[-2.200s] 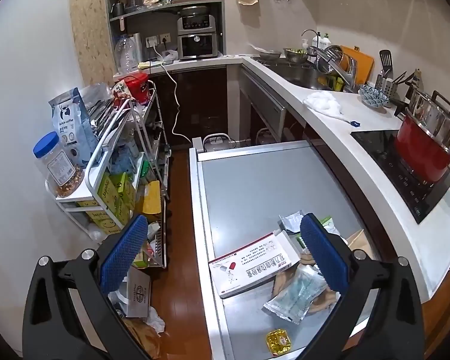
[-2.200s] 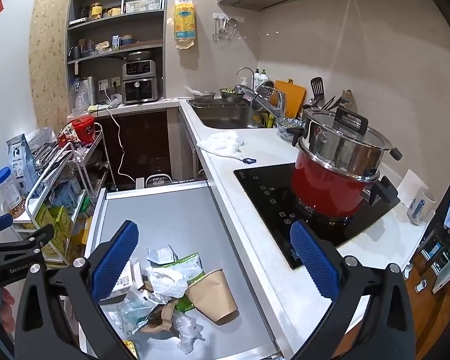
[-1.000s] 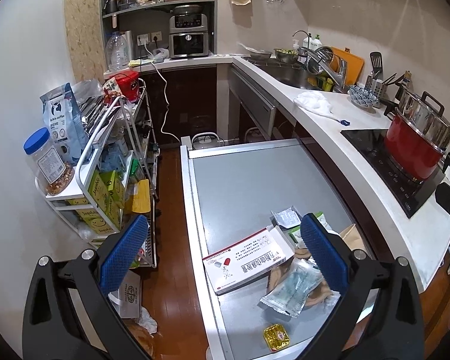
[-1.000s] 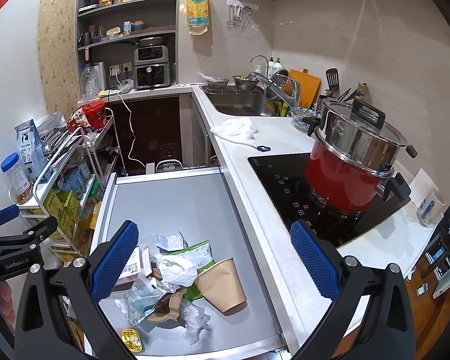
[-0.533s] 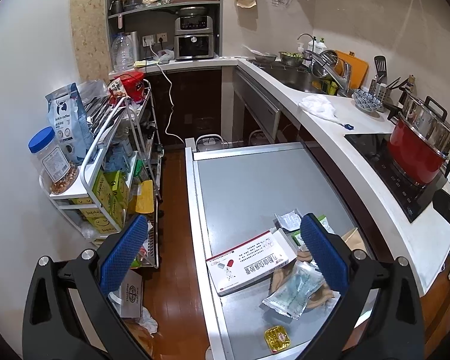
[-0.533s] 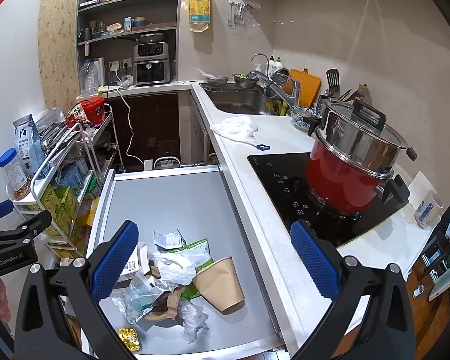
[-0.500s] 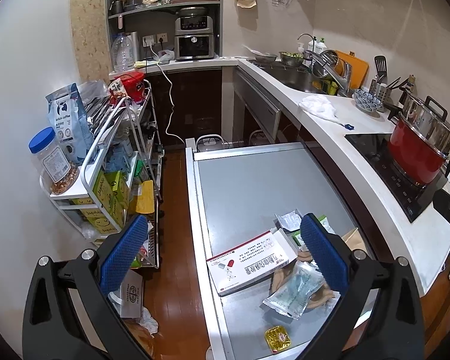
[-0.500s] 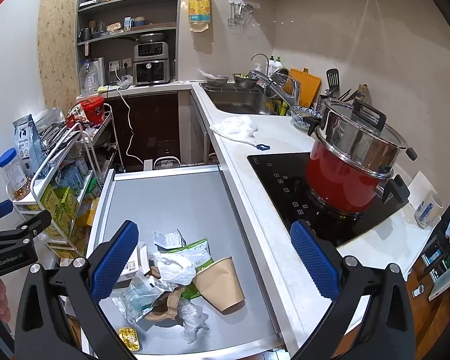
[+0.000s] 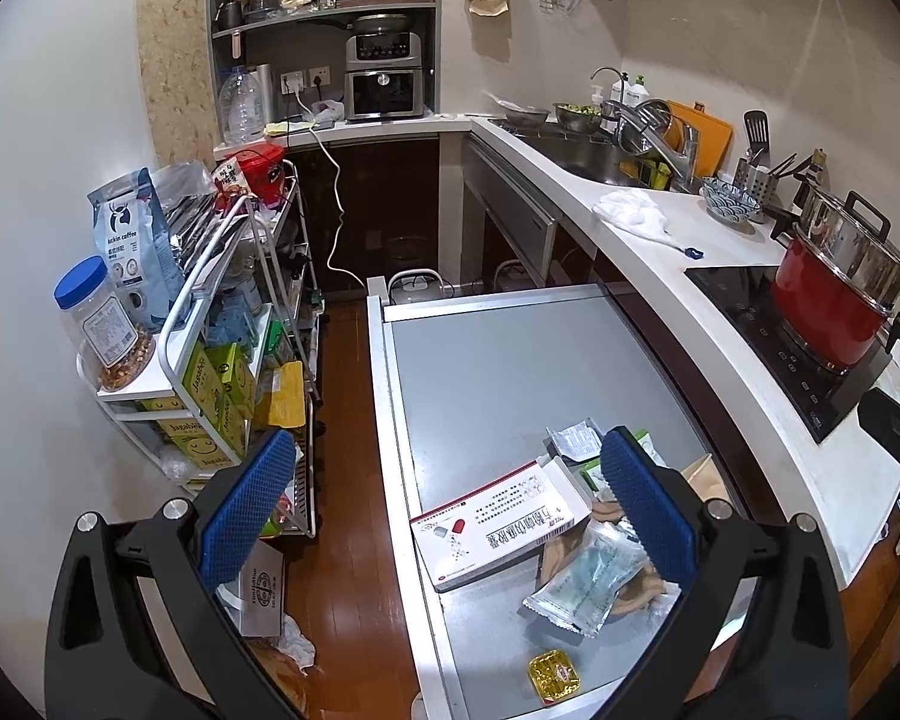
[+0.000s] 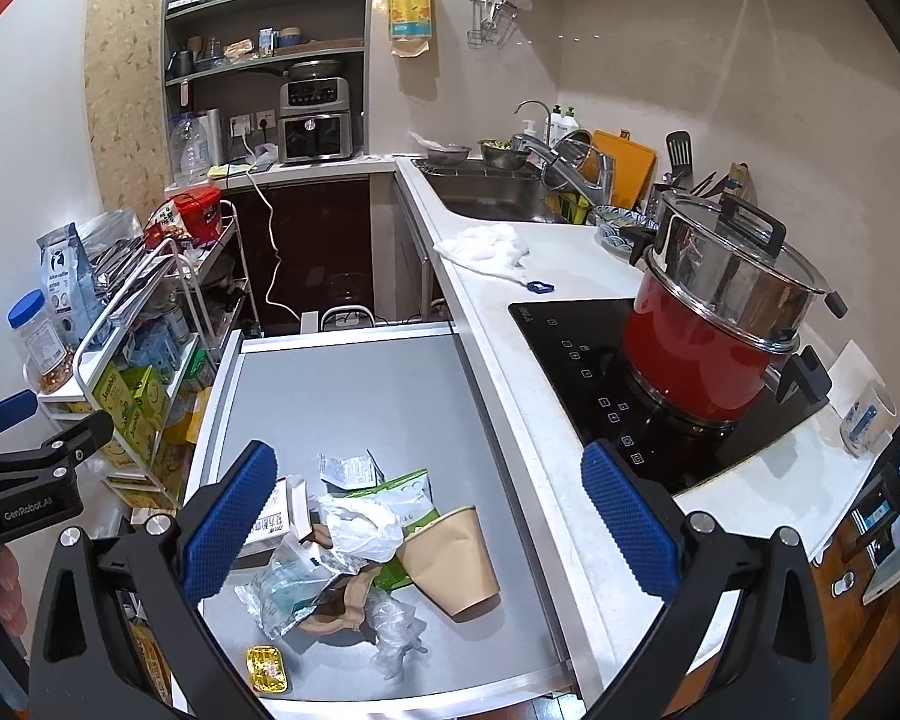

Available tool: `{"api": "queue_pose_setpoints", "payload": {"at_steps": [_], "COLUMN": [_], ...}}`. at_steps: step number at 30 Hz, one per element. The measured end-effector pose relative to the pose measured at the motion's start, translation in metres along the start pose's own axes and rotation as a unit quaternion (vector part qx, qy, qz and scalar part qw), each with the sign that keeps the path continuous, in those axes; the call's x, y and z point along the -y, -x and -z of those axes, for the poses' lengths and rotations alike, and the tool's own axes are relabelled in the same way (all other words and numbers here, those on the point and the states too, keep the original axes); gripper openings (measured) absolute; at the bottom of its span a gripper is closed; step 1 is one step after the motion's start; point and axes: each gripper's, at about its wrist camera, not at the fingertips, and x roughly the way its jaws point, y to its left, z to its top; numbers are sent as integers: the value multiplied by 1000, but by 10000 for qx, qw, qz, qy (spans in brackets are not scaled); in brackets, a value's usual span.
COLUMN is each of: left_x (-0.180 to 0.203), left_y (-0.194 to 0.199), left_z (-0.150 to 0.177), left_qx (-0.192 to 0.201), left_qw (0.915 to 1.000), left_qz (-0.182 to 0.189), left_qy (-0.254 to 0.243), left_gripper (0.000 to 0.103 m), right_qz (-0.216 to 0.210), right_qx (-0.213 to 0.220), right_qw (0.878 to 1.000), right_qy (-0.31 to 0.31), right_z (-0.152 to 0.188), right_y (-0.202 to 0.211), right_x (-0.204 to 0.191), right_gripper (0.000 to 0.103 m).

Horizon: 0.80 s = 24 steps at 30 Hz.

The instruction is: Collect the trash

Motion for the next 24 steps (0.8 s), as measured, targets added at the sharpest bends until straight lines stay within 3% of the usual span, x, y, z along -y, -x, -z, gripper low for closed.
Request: {"api": "queue_pose_setpoints", "payload": {"at_steps": [12, 15, 18, 24], "left_x": [-1, -3, -3, 10], "left_y": [-3, -9, -18, -52], "left_z": [3, 7, 16, 39], "left_qx": [-49, -42, -65, -540], "left_qw": [9999, 9984, 9910, 9695], "left_qz": [-4, 363, 901, 1364], "left_qy": [-109, -435, -990, -1963], "left_gripper": [101, 101, 101, 101], "right_qz": [-158, -271, -486, -327], "right_qx": [-102, -187, -495, -1055], "right_qw": [9997, 9988, 9947, 9863], "right_qy": [167, 372, 757, 1227], "right_z": [3, 9, 26, 57], "right_y": [-5, -11, -26, -63], "right_x": [4, 5, 5, 6], "right_gripper": [99, 99, 99, 97]}}
